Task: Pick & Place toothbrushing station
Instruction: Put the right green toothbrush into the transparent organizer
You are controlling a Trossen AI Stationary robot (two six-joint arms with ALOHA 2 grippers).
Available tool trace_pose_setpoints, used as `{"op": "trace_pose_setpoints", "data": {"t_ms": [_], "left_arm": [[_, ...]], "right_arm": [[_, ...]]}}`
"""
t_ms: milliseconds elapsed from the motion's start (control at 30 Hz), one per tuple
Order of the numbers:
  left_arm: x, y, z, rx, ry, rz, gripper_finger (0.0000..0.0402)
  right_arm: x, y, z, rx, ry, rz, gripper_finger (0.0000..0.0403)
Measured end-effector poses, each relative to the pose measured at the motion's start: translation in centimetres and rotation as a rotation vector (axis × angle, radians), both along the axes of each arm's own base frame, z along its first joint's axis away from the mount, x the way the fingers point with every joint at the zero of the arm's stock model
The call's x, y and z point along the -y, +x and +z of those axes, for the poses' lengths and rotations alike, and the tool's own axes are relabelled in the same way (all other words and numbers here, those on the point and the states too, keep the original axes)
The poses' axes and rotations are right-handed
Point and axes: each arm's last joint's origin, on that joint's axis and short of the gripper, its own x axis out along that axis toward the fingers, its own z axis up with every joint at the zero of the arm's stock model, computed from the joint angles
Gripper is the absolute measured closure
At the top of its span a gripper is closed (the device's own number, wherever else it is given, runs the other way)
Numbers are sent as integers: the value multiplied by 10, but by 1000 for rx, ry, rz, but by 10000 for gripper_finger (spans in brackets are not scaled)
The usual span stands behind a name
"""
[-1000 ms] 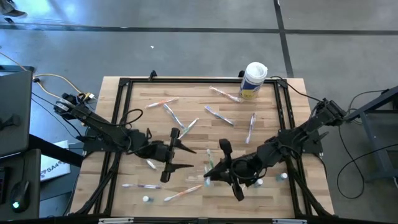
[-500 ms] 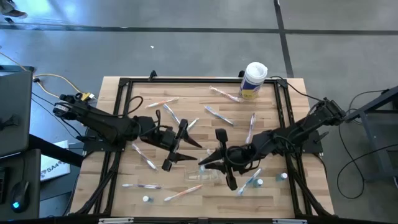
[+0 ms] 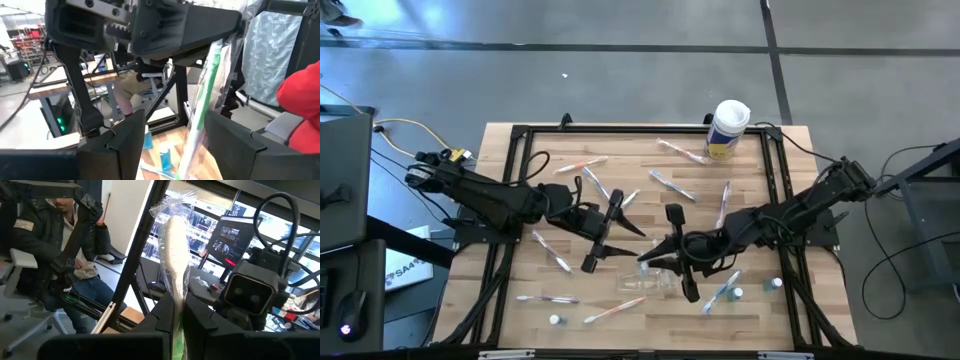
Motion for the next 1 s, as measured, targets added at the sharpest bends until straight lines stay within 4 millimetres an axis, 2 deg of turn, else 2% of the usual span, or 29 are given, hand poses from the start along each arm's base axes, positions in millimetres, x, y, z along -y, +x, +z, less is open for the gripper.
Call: {"op": "trace_pose_setpoints", "data": {"t_ms": [367,733,833,1000], "left_arm": [[-4,1,0,11,36,17,199],[-4,1,-1,12,56,42,200],[-4,1,0,13,56,43,214],[-4,1,0,14,56,43,268]], "right_arm": [[26,11,2,9,51,-6,391],[35,14,0,-17,59,-29,391],[34,14,-1,-23,58,-29,391],[34,14,-1,-25,64,-29,391]]}}
